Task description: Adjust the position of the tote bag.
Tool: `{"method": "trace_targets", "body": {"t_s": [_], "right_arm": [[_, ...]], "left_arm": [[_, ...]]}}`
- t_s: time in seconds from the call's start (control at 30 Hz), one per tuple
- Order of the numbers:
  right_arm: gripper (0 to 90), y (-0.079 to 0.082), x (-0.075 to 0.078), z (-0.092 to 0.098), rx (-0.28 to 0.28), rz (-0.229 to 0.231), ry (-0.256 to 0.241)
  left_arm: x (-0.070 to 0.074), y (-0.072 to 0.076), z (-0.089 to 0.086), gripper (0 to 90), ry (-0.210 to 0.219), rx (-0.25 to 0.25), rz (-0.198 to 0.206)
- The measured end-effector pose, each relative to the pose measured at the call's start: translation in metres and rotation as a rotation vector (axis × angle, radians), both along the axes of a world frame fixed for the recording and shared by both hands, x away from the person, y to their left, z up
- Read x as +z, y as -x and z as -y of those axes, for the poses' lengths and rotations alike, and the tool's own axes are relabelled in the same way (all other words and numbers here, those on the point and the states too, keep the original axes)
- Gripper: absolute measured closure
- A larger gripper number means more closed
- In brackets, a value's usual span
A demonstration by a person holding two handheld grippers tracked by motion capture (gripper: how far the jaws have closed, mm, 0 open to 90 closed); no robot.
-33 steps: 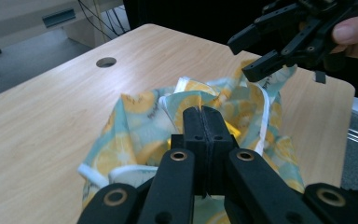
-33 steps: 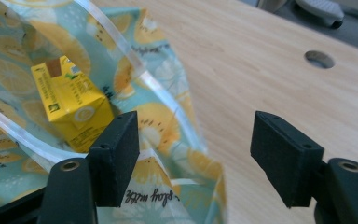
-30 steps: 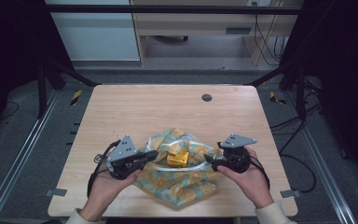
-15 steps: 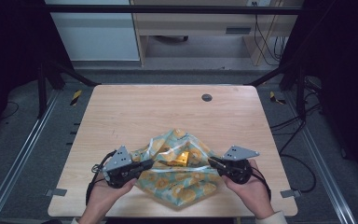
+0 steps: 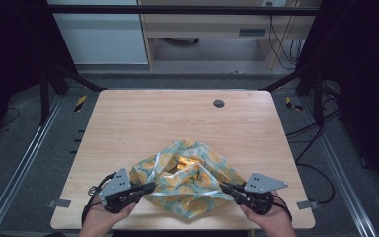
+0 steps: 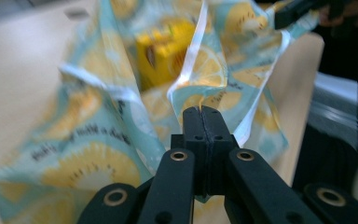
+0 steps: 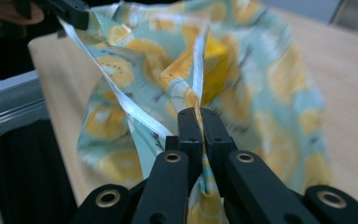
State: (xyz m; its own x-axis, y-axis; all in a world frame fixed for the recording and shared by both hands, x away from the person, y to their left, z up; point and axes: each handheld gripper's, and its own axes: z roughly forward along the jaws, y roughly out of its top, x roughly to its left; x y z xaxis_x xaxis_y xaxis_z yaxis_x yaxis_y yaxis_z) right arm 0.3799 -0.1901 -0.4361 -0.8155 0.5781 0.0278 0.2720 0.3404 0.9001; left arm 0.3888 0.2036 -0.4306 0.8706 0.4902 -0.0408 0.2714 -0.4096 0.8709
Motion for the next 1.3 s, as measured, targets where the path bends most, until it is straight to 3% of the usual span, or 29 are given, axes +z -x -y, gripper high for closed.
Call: {"method": "trace_targets", "body": {"t_s": [0.07, 0.17, 0.33, 0.43, 0.57, 0.63, 0.73, 0.93, 1.03, 1.2, 1.3], "right_arm": [[89.2, -0.001, -0.01, -0.003, 0.016, -0.048, 0.039], [89.3, -0.004, -0.027, -0.011, 0.04, -0.108, 0.131], [89.8, -0.013, -0.04, -0.021, 0.035, -0.181, 0.221], [90.0, -0.019, -0.044, -0.023, 0.017, -0.203, 0.248], [90.0, -0.022, -0.048, -0.023, -0.004, -0.225, 0.28], [90.0, -0.021, -0.049, -0.024, -0.001, -0.232, 0.292], [86.4, -0.019, -0.046, -0.023, 0.012, -0.217, 0.271], [51.3, -0.01, -0.02, -0.015, -0.019, -0.145, 0.212], [41.3, -0.013, -0.001, -0.01, -0.031, -0.128, 0.184], [34.0, -0.026, 0.027, -0.006, -0.041, -0.092, 0.147], [33.5, -0.037, 0.036, -0.009, -0.053, -0.072, 0.189]], "left_arm": [[-0.012, -0.003, 0.004, 90.0, -0.077, -0.013, -0.021], [-0.026, -0.009, 0.01, 90.0, -0.213, -0.01, -0.012], [-0.037, -0.019, 0.014, 90.0, -0.264, 0.014, -0.046], [-0.048, -0.023, 0.02, 90.0, -0.322, 0.029, -0.08], [-0.054, -0.026, 0.027, 90.0, -0.372, 0.043, -0.07], [-0.053, -0.026, 0.027, 90.0, -0.364, 0.053, -0.067], [-0.052, -0.027, 0.024, 89.9, -0.352, 0.066, -0.062], [-0.05, -0.026, 0.021, 89.5, -0.344, 0.074, -0.048], [-0.048, -0.024, 0.019, 88.3, -0.345, 0.081, -0.045], [-0.047, -0.023, 0.014, 87.3, -0.349, 0.093, -0.04], [-0.044, -0.023, 0.011, 84.9, -0.339, 0.104, -0.03]]}}
